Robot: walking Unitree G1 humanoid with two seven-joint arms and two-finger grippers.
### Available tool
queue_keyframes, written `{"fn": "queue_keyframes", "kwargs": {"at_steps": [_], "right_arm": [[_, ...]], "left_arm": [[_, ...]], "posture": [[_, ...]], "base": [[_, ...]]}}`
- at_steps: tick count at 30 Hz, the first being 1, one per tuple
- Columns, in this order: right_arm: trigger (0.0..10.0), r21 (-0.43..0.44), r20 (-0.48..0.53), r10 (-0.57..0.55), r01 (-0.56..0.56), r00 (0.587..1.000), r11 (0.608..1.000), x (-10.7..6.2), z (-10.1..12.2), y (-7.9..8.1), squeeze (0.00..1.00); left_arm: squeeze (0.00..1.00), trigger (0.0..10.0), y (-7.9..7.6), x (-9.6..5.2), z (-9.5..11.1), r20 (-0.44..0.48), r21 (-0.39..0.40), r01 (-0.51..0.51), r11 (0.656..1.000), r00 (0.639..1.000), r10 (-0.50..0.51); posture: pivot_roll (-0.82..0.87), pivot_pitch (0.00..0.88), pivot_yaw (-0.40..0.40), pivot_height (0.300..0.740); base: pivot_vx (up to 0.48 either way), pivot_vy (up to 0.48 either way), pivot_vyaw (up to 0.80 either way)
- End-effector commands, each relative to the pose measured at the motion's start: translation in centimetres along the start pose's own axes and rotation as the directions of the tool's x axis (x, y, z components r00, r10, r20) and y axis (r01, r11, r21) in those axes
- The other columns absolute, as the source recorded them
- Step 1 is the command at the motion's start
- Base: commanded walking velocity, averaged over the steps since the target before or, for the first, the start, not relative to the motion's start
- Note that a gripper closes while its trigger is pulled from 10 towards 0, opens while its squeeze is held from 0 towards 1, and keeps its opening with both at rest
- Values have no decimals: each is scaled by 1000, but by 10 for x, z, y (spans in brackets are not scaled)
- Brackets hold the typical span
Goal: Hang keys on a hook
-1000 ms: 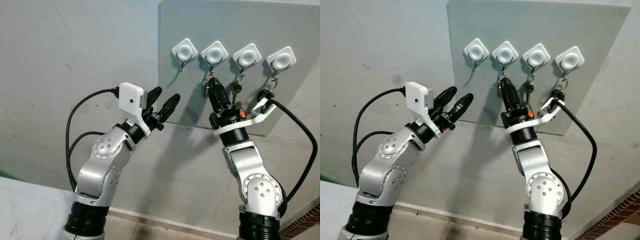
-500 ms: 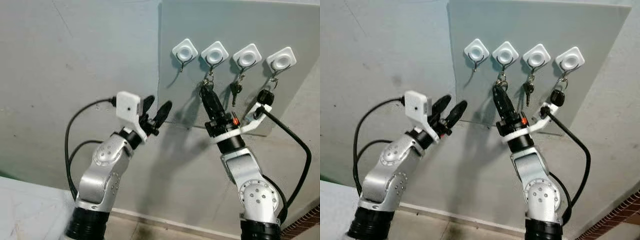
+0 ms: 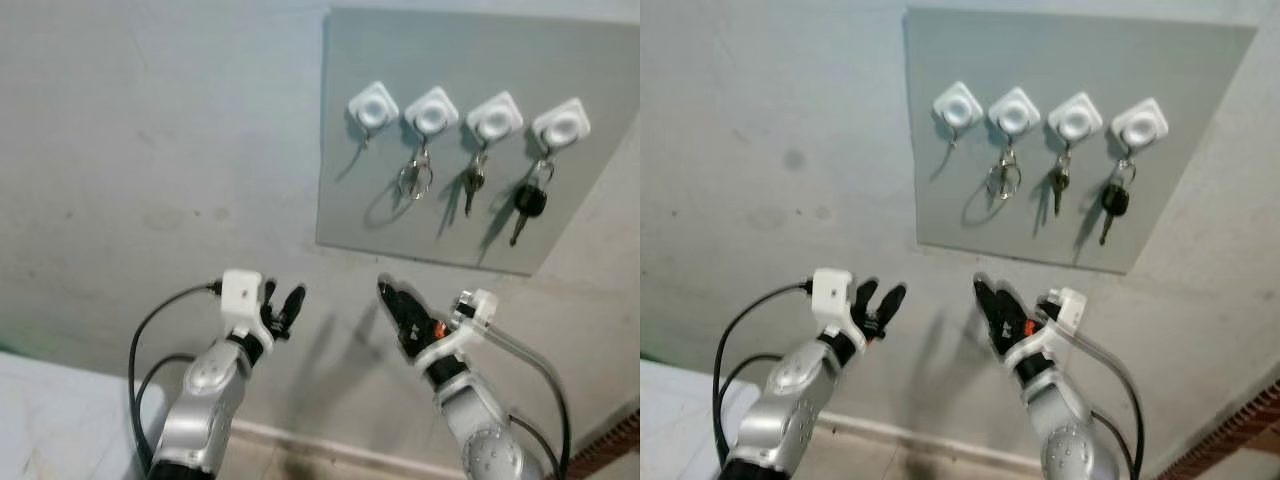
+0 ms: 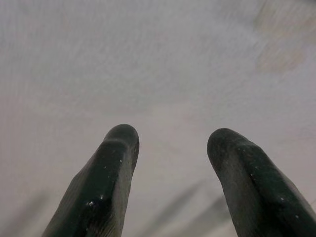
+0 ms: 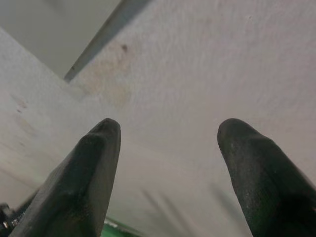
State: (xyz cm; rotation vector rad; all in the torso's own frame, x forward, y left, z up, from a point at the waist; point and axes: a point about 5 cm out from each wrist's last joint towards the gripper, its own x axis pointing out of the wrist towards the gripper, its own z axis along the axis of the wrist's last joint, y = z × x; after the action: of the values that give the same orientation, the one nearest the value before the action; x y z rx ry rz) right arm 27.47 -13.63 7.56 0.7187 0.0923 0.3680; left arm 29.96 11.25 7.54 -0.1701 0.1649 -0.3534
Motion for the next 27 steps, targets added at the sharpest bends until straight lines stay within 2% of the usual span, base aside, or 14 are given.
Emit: {"fn": "queue_keyframes", "kwargs": {"at_steps": [1,4,7,10,12,13,14,15,17,18,21,22,27], "right_arm": [[10000,-42,9,-17,18,1000,999,0,-1,-7,1000],[10000,-95,-36,-130,126,991,987,-13,-17,-33,1000],[10000,-168,-69,-207,193,976,967,-22,-27,-48,1000],[10000,-285,-123,-317,272,941,919,-39,-41,-68,1000],[10000,-315,-153,-347,287,925,905,-48,-48,-75,1000],[10000,-315,-173,-355,290,919,904,-51,-52,-78,404],[10000,-322,-187,-367,296,911,899,-54,-54,-80,137],[10000,-331,-201,-384,307,901,892,-58,-57,-83,0],[10000,-363,-226,-420,324,879,874,-66,-64,-89,0],[10000,-384,-253,-458,346,852,856,-74,-69,-95,0],[10000,-398,-265,-484,363,834,843,-80,-73,-98,0],[10000,-424,-282,-512,373,811,825,-86,-77,-101,0],[10000,-467,-320,-577,405,751,786,-102,-87,-107,0]], "left_arm": [[0,10000,9,-2,-14,-30,10,-42,999,999,42],[0,10000,20,-9,-44,-121,11,-95,995,988,96],[0,10000,24,-13,-59,-164,32,-116,993,979,120],[0,10000,26,-20,-76,-207,39,-133,990,969,138],[0,10000,27,-24,-83,-230,89,-149,985,959,166],[0,10000,27,-25,-87,-252,84,-154,984,953,171],[0,10000,28,-27,-91,-271,69,-161,985,947,174],[0,10000,27,-29,-95,-291,51,-154,987,943,163],[0,10000,27,-33,-103,-320,27,-153,988,935,154],[0,10000,26,-38,-111,-354,17,-155,988,923,151],[0,10000,26,-42,-117,-378,12,-155,988,914,148],[0,10000,27,-48,-124,-414,14,-164,986,897,155],[0,10000,27,-65,-142,-498,32,-169,985,852,162]], "posture": [[115,0,31,740],[111,0,36,740],[110,0,39,740],[108,0,38,740],[108,0,38,740],[108,0,38,740],[108,0,38,740],[105,0,42,740],[102,0,45,740],[102,0,45,740],[97,0,48,740],[94,0,49,740],[82,0,55,740]], "base": [[0,0,0],[0,0,0],[0,0,0],[0,0,0],[0,0,0],[0,0,0],[0,0,0],[0,0,0],[0,0,0],[0,0,0],[0,0,0],[0,0,0],[0,0,0]]}}
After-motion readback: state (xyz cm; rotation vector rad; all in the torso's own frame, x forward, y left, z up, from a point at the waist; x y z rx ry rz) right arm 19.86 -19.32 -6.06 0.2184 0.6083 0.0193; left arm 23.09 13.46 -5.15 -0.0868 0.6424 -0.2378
